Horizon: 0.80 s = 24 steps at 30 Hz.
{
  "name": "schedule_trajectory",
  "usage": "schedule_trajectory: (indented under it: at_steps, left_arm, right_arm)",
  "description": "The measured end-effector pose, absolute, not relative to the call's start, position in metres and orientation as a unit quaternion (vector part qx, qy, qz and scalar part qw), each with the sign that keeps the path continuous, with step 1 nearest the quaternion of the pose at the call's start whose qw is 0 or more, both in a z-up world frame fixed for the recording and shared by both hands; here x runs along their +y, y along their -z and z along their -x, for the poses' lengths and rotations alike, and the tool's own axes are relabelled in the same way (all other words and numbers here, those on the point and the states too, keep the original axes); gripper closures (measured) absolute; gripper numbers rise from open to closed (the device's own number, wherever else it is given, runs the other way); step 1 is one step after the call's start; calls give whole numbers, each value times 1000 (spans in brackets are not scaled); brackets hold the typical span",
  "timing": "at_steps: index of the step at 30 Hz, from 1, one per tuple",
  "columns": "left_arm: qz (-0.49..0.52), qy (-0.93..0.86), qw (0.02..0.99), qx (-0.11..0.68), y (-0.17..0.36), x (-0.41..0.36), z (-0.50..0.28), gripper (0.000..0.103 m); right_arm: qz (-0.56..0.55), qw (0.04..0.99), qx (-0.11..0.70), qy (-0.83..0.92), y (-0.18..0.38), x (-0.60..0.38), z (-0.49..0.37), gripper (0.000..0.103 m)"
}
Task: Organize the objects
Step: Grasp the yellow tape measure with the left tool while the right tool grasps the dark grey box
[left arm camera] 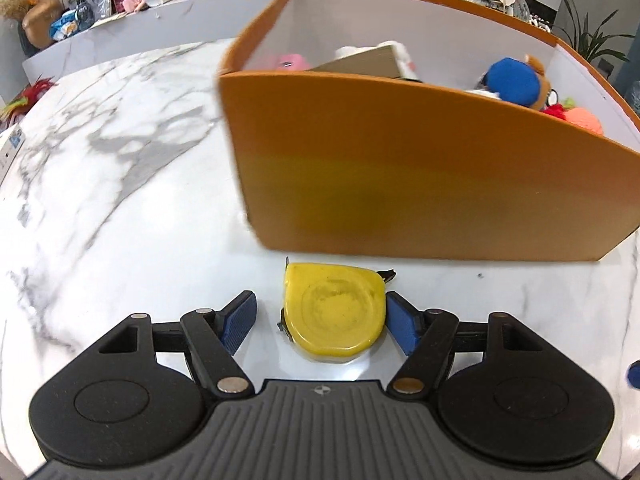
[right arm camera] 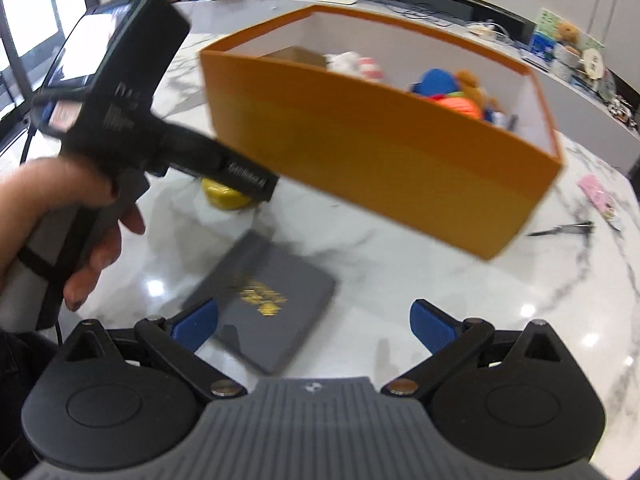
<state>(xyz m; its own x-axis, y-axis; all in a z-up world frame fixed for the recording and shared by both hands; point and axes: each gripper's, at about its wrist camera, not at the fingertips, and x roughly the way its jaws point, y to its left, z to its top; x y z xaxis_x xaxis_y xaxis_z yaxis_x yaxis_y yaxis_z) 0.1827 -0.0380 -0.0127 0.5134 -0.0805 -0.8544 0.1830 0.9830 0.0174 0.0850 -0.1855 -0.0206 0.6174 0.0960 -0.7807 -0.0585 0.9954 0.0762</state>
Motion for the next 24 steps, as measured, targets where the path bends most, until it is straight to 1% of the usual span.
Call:
schedule_trajectory:
  at_steps: [4,7,11,17,20,22,24]
  left_arm:
    - [-49,73,866,492,10,-23,-178,21]
    - [-45,70,866,493,9,-13,-175,21]
    - [-37,70,866,493,7,-2,-171,20]
    - [-46,74,864,496,7,-11,-176,15]
    - [-48,76,863,496,7,-10,-176,15]
    - [-48,77,863,496,5,-14,-174,15]
    - [-49,75,864,495,7,-14,-175,15]
  right_arm:
    - [-83,903,420,-13,28,-175,-89,1]
    - [-102,905,412,14,36,-167,-92,1]
    - [-99,907,408,34,47,-158,-93,2]
    - [-102,897,426,59,58,-175,-95,4]
    - [-98,897,422,83,57,-189,-94,7]
    - [-111,894,430,63,59,-194,-96,8]
    - [-101,897,427,62,61,-189,-94,7]
